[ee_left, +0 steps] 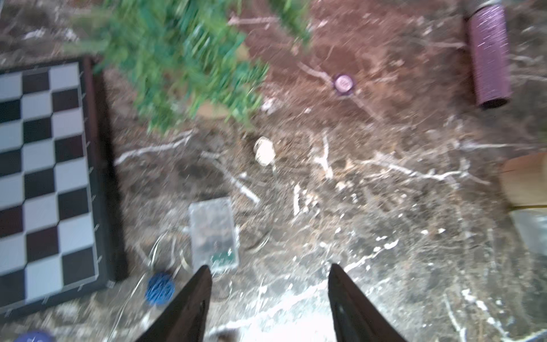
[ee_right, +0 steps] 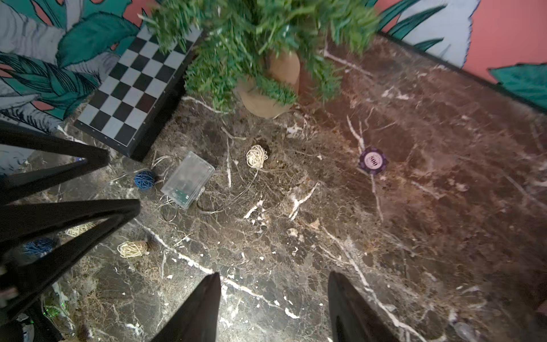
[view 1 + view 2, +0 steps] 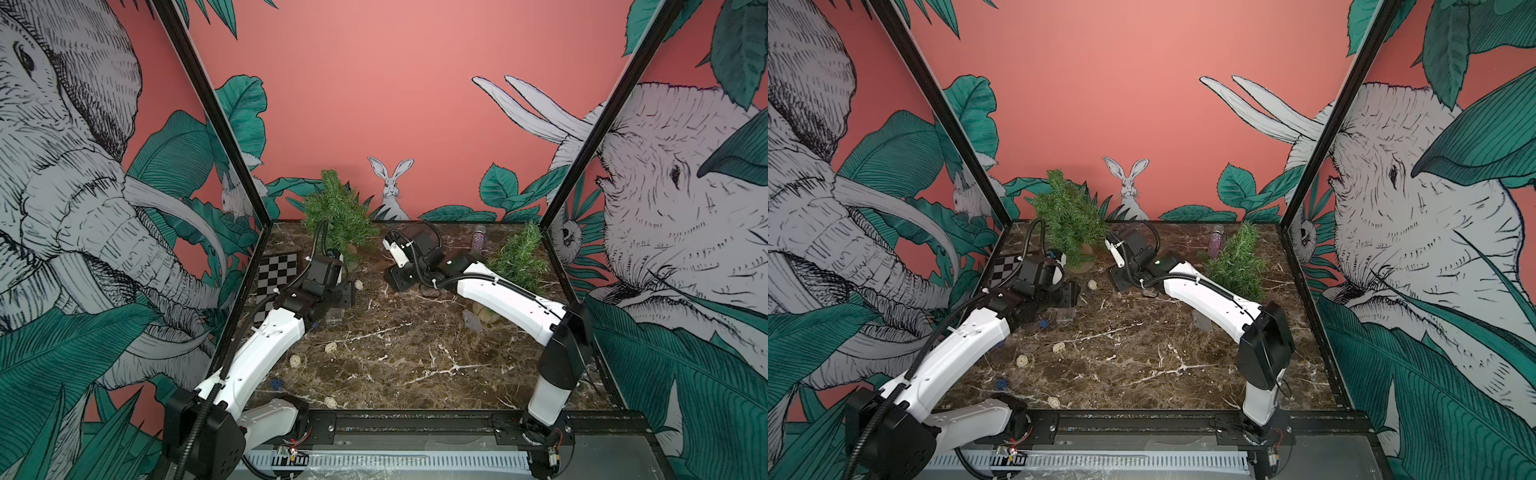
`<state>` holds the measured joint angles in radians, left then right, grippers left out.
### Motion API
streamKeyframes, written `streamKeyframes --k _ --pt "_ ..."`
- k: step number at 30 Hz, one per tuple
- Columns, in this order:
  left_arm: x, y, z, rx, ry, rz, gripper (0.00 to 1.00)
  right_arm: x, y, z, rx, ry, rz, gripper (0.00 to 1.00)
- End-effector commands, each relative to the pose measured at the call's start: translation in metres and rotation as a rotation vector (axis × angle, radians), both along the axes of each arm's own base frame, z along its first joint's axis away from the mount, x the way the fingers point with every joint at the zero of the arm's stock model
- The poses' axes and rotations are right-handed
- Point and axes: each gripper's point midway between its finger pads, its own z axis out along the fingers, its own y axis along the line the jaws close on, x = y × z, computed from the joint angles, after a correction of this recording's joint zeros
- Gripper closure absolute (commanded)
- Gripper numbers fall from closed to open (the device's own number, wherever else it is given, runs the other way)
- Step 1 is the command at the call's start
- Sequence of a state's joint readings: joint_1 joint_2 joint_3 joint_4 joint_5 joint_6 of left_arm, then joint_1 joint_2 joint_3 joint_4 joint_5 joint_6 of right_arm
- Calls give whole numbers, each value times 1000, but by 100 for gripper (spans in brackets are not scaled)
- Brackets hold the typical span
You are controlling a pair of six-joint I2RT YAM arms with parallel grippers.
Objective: Wrap string light around the christmas tree
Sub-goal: Move the light string to the center of the board.
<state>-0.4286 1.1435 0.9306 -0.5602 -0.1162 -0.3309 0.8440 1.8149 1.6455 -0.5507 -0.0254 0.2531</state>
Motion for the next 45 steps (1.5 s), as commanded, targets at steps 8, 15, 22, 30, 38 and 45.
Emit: streamKeyframes --k 8,15,22,30,38,45 --pt "-8 59 -45 -128 157 264 31 -15 29 -47 15 69 -50 37" --pt "-1 52 -82 -77 223 253 29 -6 41 -76 -3 117 -81 35" --pt "8 39 -85 -70 179 231 27 24 65 -89 64 92 -174 25" --pt "5 42 -81 -62 144 252 27 71 93 -103 194 104 -332 27" --pt "5 39 -71 -120 97 259 27 87 98 -123 174 131 -419 32" --pt "9 34 -71 -139 107 250 28 88 106 -143 169 216 -454 35"
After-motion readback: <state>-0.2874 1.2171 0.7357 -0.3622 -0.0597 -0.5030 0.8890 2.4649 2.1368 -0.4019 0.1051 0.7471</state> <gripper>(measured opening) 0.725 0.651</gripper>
